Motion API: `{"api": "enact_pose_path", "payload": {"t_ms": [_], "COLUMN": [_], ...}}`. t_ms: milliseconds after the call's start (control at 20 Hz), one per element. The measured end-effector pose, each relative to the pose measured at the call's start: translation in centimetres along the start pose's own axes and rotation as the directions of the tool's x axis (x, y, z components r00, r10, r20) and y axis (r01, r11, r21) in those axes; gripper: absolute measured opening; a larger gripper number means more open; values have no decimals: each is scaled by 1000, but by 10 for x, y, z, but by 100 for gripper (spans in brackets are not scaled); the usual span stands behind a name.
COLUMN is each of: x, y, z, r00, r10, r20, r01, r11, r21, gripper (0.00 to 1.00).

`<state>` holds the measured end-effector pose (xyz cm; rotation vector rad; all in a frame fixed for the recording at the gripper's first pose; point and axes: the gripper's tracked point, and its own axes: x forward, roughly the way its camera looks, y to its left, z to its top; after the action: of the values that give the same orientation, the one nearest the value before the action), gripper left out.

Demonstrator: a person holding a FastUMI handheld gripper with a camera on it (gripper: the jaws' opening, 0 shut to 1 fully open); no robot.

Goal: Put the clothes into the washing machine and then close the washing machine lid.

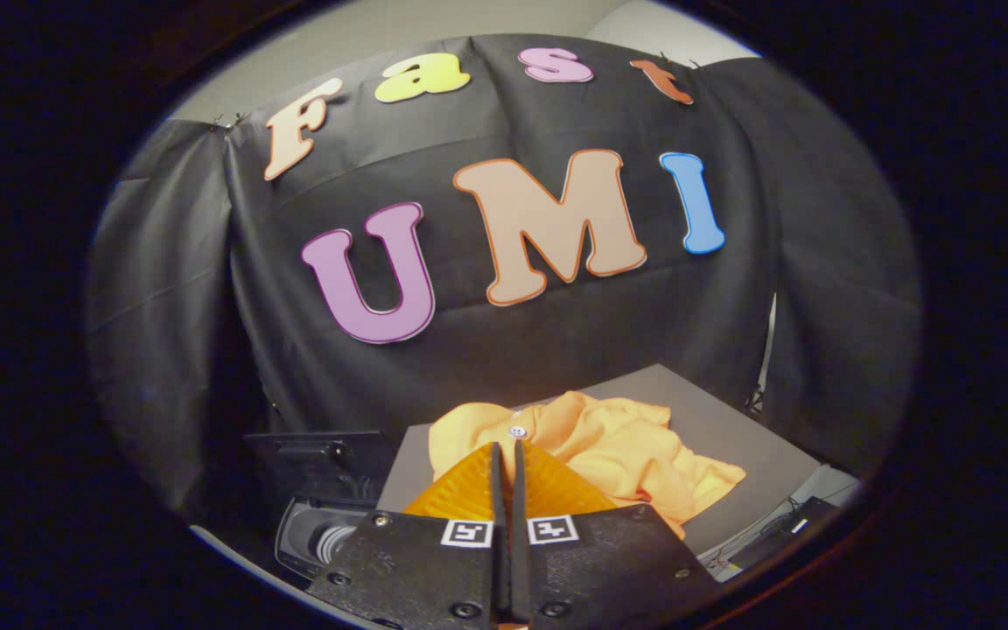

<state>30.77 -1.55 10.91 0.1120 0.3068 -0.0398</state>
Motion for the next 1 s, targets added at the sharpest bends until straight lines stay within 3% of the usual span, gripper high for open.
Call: {"api": "enact_pose_path", "payload": {"t_ms": [350, 750, 1000], "x": [-8, 9, 26], "y": [88, 197, 246], "z": [10, -23, -54], "r00": [996, 973, 959], "r10": [81, 230, 282], "r20": [31, 21, -13], "r01": [-80, -231, -281], "r11": [997, 972, 959], "r21": [-22, 49, 42], "gripper": [0, 0, 0]}}
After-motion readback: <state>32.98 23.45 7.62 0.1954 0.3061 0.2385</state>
